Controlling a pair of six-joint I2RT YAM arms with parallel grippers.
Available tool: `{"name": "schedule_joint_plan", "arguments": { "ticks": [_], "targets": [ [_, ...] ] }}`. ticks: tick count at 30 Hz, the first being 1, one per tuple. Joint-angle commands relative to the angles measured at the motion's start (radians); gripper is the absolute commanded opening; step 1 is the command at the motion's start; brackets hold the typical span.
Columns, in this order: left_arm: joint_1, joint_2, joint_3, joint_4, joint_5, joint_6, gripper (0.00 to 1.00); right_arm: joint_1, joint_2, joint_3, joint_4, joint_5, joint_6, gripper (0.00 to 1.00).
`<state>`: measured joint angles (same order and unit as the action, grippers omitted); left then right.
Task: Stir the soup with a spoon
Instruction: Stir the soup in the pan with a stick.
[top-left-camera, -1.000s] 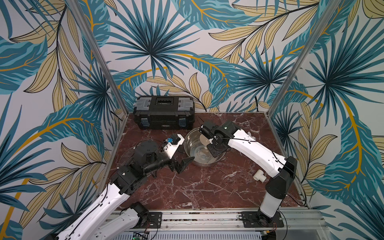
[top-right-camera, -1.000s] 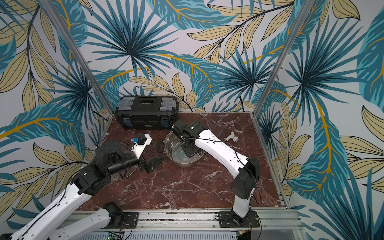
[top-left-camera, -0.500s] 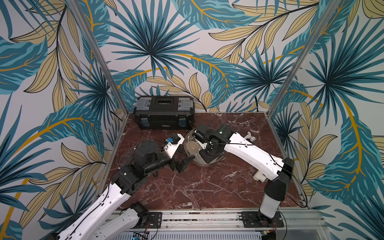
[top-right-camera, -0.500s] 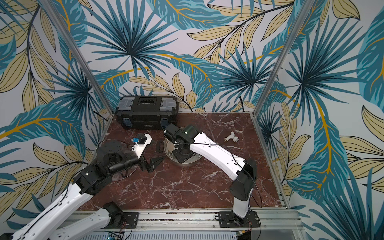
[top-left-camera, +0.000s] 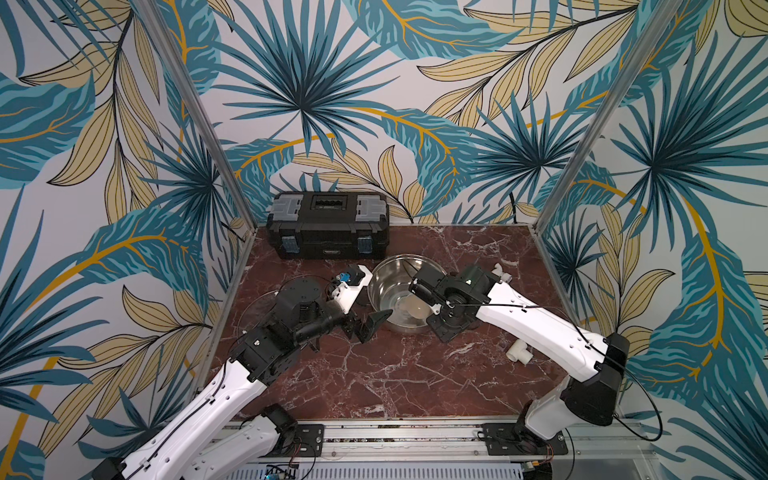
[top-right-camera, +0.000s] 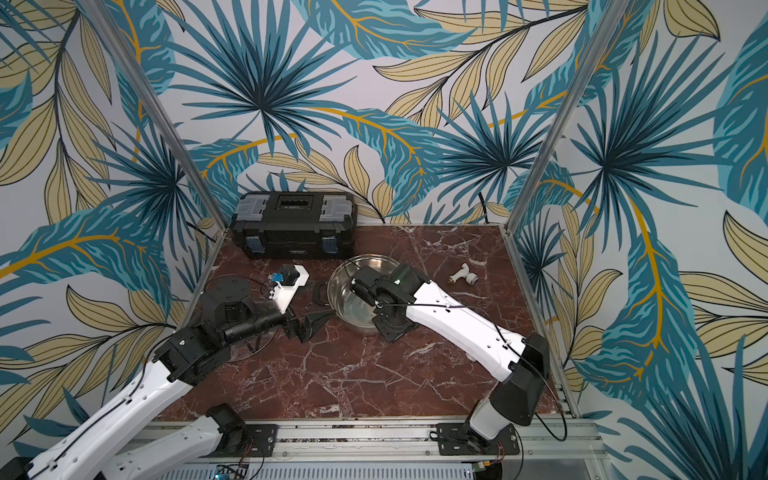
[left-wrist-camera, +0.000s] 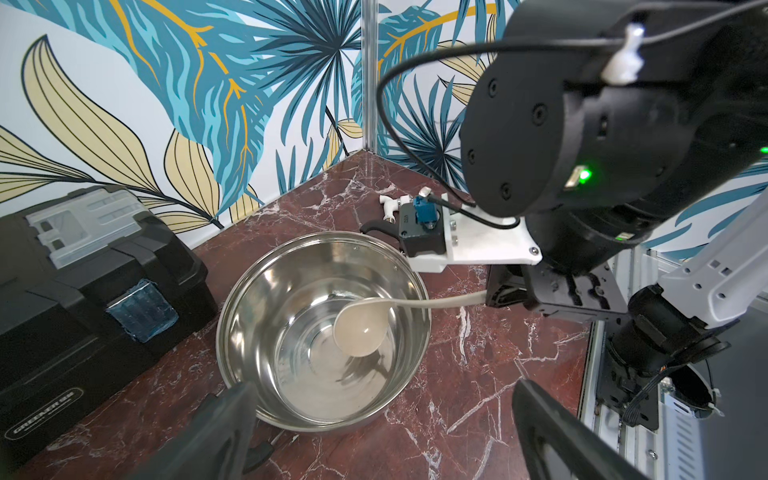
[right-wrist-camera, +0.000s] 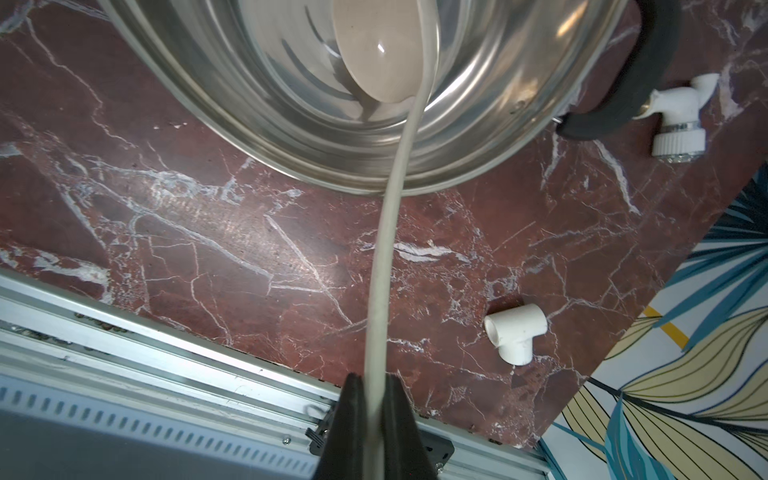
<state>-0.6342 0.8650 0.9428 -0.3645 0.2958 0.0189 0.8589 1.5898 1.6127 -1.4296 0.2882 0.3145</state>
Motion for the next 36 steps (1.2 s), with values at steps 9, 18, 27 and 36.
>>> {"name": "schedule_joint_plan", "arguments": {
  "ticks": [9,18,27,36],
  "targets": [
    [-0.006,-0.003,-0.006,0.039,0.005,-0.042,1.00,-0.026,0.150,0.143,0.007,0.199,0.000,0.00],
    [-0.007,-0.012,-0.013,0.005,-0.024,-0.049,1.00,-0.027,0.263,0.310,0.092,-0.008,-0.040,0.00],
    [-0.007,-0.018,-0.026,-0.007,-0.024,-0.049,1.00,-0.009,0.197,0.237,0.090,-0.150,-0.055,0.00],
    [-0.007,-0.013,-0.027,-0.005,-0.012,-0.038,1.00,-0.002,0.039,0.068,0.072,-0.215,-0.041,0.00]
  ]
}}
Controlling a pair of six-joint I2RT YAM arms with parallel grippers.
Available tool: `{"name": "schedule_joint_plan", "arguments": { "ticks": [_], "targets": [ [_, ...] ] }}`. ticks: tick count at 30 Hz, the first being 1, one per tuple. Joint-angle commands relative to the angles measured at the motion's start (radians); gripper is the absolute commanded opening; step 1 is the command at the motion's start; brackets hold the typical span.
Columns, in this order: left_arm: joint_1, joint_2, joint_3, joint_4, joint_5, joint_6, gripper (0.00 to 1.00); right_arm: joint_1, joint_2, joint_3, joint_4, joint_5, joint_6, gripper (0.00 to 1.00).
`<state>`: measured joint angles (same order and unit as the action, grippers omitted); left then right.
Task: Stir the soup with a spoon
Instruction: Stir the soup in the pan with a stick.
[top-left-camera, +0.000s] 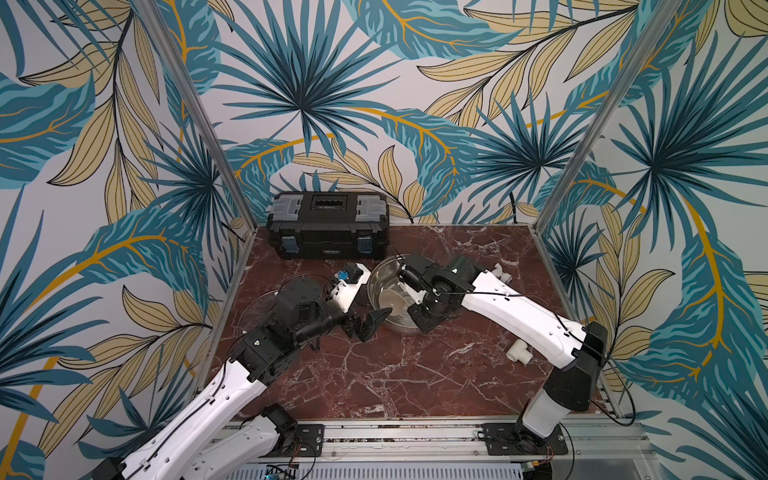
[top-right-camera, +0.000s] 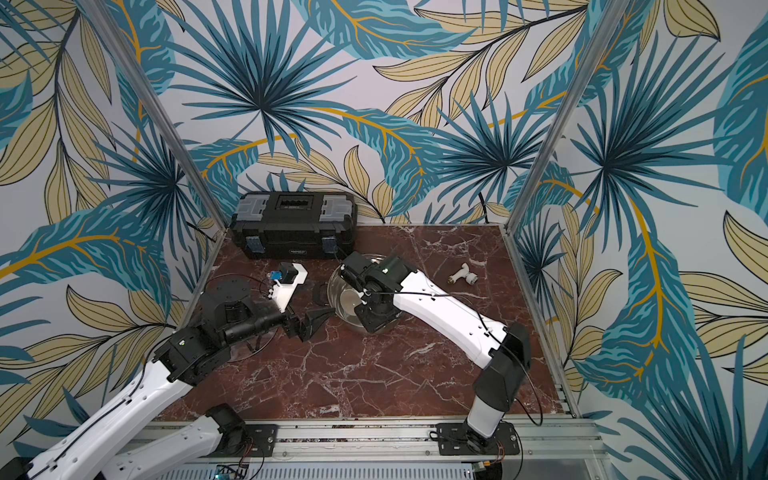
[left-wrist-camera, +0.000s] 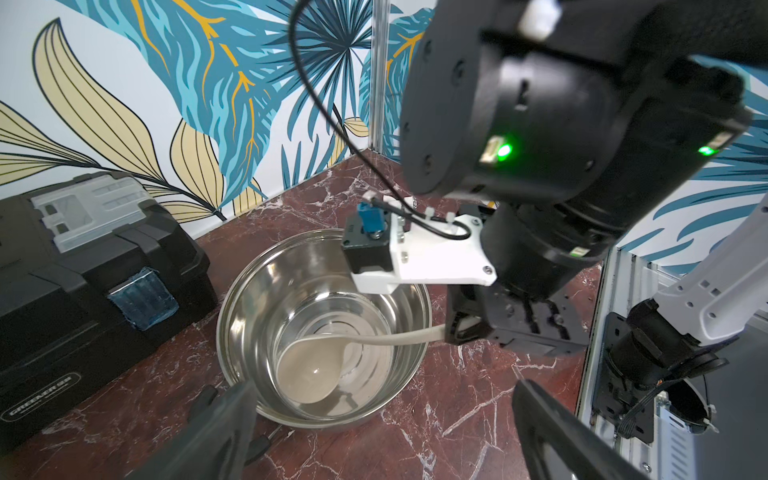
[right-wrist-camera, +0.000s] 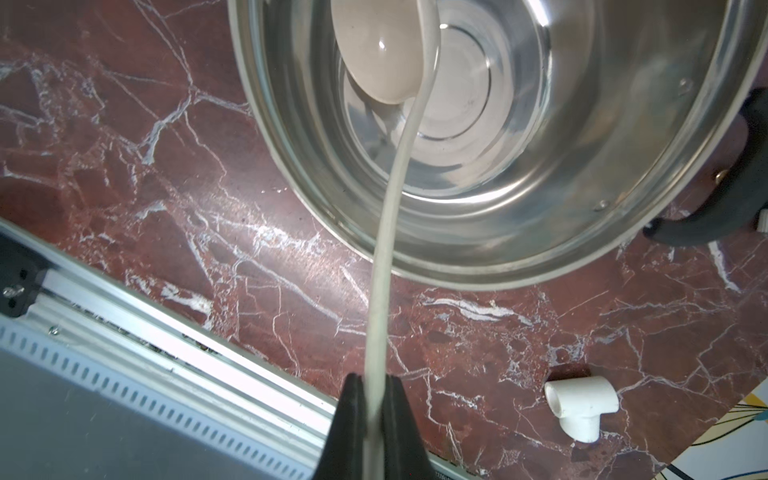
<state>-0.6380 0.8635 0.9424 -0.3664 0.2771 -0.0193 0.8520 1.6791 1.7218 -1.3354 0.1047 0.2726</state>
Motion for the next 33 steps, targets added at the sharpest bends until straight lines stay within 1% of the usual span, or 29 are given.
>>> {"name": "schedule_joint_plan", "arguments": {
  "ticks": [1,5,11,15,17,22,27,33],
  "targets": [
    [-0.003,-0.013,-0.027,-0.005,0.009,0.005,1.00,0.005,-0.065,-0.057,-0.033,-0.029,-0.002,0.00],
    [-0.002,-0.013,-0.026,-0.008,0.008,0.016,1.00,0.004,-0.103,-0.113,-0.085,0.033,-0.016,0.00],
    [-0.003,-0.005,-0.024,-0.003,0.015,0.011,1.00,-0.025,-0.084,-0.144,-0.139,0.133,-0.028,0.00],
    [-0.003,-0.002,-0.024,0.001,0.015,0.007,1.00,-0.041,-0.057,-0.121,-0.139,0.199,-0.017,0.00],
    [-0.002,-0.002,-0.026,0.002,0.018,0.005,1.00,-0.075,-0.031,-0.095,-0.151,0.242,-0.014,0.00],
    [-0.002,-0.006,-0.030,0.005,0.018,0.004,1.00,-0.099,0.038,-0.009,-0.146,0.294,-0.032,0.00],
    [-0.002,-0.007,-0.039,0.019,0.022,-0.011,1.00,-0.104,0.143,0.128,-0.139,0.285,-0.066,0.00],
    [-0.003,-0.010,-0.043,0.023,0.022,-0.018,1.00,-0.101,0.259,0.298,-0.139,0.156,-0.083,0.00]
  ]
}}
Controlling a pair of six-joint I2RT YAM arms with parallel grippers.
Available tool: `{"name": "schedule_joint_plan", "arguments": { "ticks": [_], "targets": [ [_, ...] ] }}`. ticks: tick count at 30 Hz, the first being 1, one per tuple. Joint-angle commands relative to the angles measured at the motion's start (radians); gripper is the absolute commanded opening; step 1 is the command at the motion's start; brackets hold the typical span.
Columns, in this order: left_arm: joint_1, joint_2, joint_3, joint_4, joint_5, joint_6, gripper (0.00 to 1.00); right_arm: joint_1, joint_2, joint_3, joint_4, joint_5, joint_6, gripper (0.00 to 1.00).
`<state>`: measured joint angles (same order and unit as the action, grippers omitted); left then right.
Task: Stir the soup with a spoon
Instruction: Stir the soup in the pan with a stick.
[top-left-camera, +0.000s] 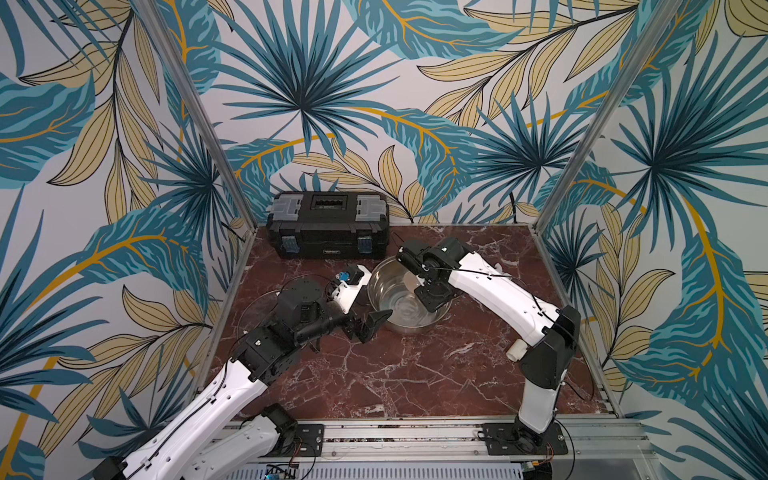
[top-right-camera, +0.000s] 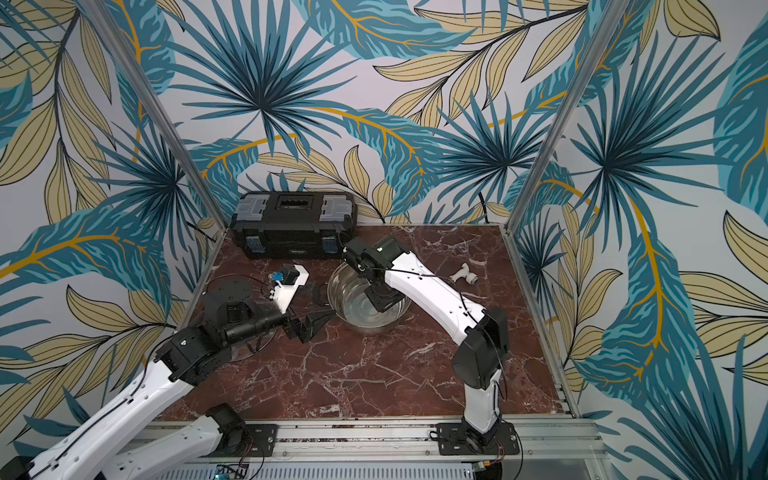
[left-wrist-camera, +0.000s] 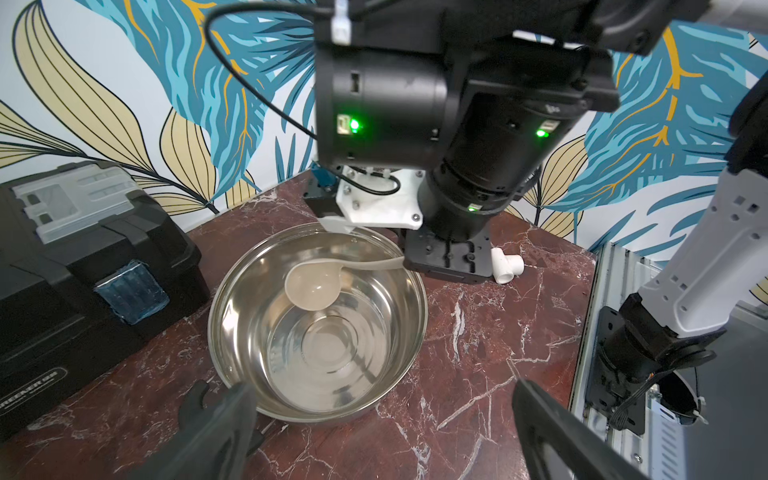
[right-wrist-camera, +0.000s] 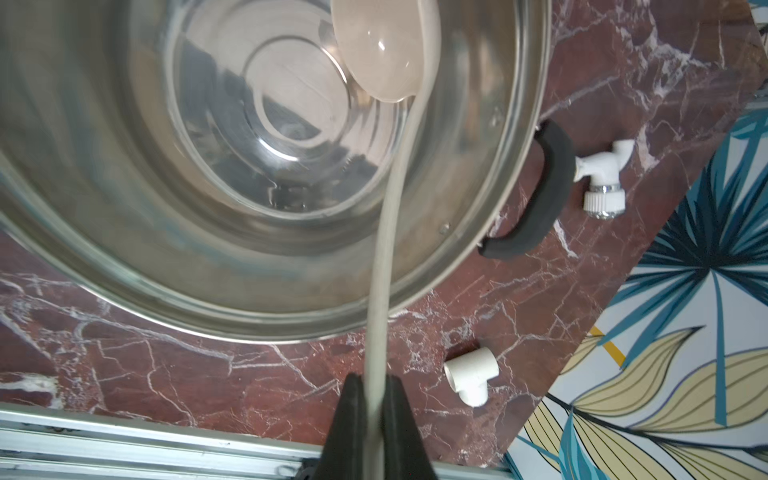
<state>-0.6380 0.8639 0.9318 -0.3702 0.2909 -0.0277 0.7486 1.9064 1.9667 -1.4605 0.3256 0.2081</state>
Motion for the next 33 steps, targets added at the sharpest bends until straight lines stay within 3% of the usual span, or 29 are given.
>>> {"name": "schedule_joint_plan", "arguments": {
  "ticks": [1,7,14,26,33],
  "targets": [
    [-0.003,-0.012,-0.034,0.027,0.007,-0.008,1.00,0.005,0.042,0.073,-0.012,-0.085,-0.018,0.00],
    [-0.003,-0.028,-0.047,0.024,0.003,-0.008,1.00,0.042,0.043,0.108,-0.018,-0.185,-0.033,0.00],
    [-0.003,-0.030,-0.048,0.039,0.000,-0.012,1.00,0.101,-0.049,0.016,-0.070,-0.211,-0.024,0.00],
    [-0.002,-0.030,-0.064,0.076,0.003,-0.025,1.00,0.087,-0.223,-0.235,-0.147,-0.030,0.041,0.00],
    [-0.004,-0.037,-0.083,0.083,0.010,-0.031,1.00,0.011,-0.185,-0.224,-0.118,0.037,0.026,0.00]
  ]
}}
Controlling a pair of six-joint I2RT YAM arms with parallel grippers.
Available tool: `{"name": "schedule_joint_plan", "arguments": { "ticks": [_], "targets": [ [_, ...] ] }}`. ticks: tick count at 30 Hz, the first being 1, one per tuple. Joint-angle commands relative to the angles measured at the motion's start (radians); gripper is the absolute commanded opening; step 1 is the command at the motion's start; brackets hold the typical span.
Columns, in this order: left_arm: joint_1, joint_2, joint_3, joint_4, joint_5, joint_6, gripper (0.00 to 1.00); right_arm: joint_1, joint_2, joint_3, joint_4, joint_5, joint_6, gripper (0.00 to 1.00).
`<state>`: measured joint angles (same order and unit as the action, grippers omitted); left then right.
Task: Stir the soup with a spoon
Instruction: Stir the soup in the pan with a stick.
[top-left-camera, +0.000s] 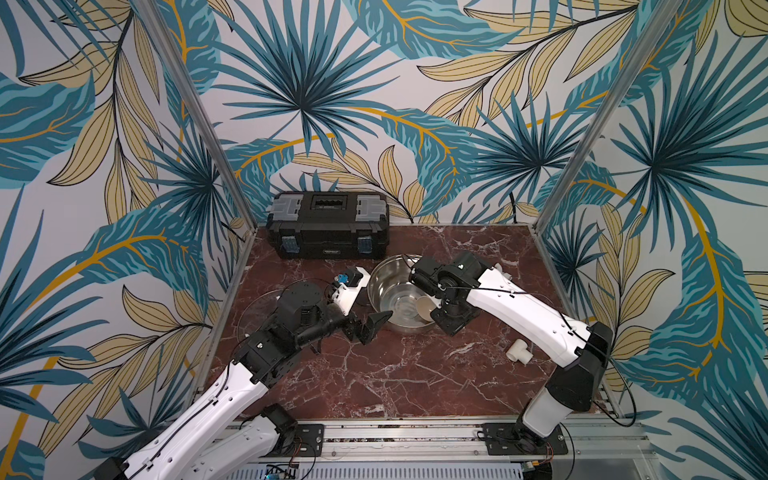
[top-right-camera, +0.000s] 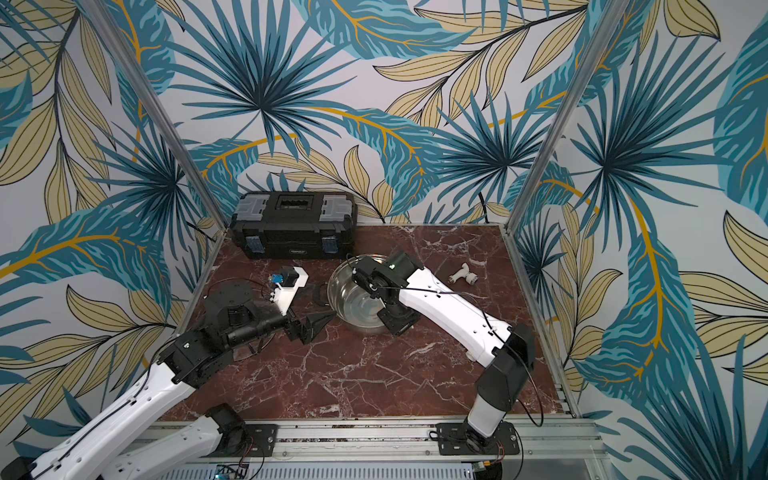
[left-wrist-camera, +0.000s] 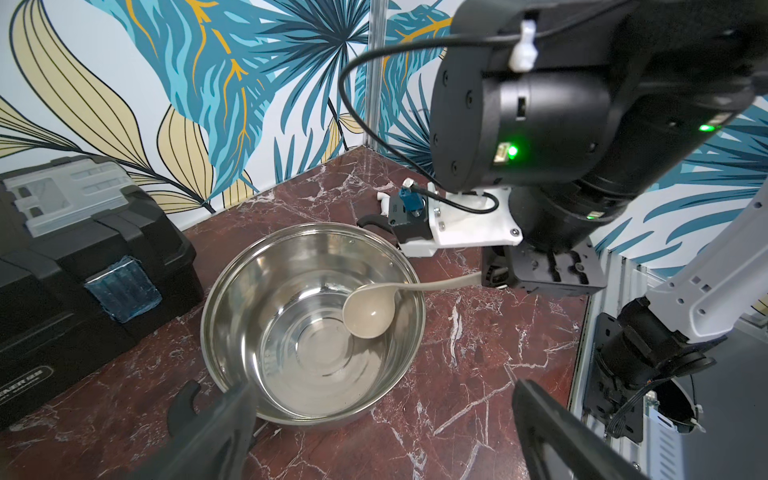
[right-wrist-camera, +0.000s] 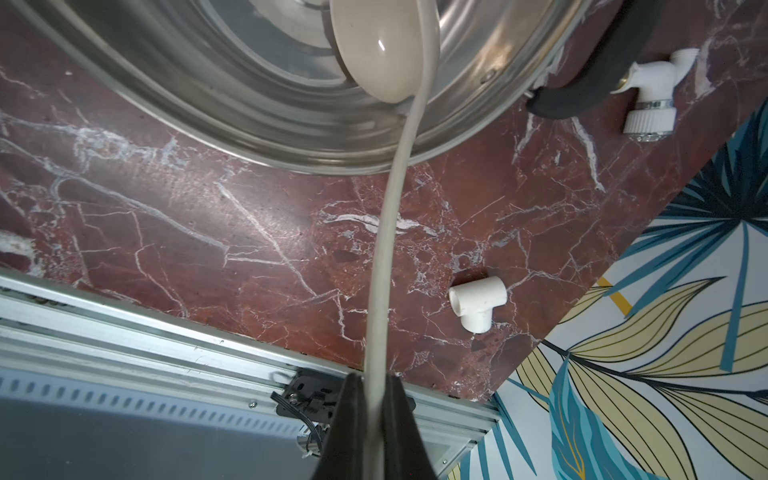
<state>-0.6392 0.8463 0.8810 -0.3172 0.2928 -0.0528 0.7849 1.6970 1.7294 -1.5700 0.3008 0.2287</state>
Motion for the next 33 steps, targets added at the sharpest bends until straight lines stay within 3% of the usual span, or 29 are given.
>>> {"name": "schedule_joint_plan", "arguments": {
  "ticks": [1,9,16,21,33],
  "targets": [
    [-0.004,-0.021,-0.032,0.030,0.008,-0.005,1.00,-0.031,0.036,0.028,0.000,0.066,0.002,0.00],
    [-0.003,-0.028,-0.033,0.023,0.015,0.022,1.00,-0.038,0.225,0.291,-0.003,0.040,-0.037,0.00],
    [-0.004,-0.036,-0.030,0.014,0.007,0.037,1.00,-0.004,0.342,0.482,-0.003,-0.095,-0.054,0.00],
    [-0.004,-0.038,-0.030,0.011,0.008,0.027,1.00,0.056,0.323,0.447,0.018,-0.130,-0.035,0.00],
    [-0.004,-0.046,-0.043,0.017,0.004,0.016,1.00,0.117,0.109,0.167,0.030,-0.107,0.038,0.00]
  ]
}}
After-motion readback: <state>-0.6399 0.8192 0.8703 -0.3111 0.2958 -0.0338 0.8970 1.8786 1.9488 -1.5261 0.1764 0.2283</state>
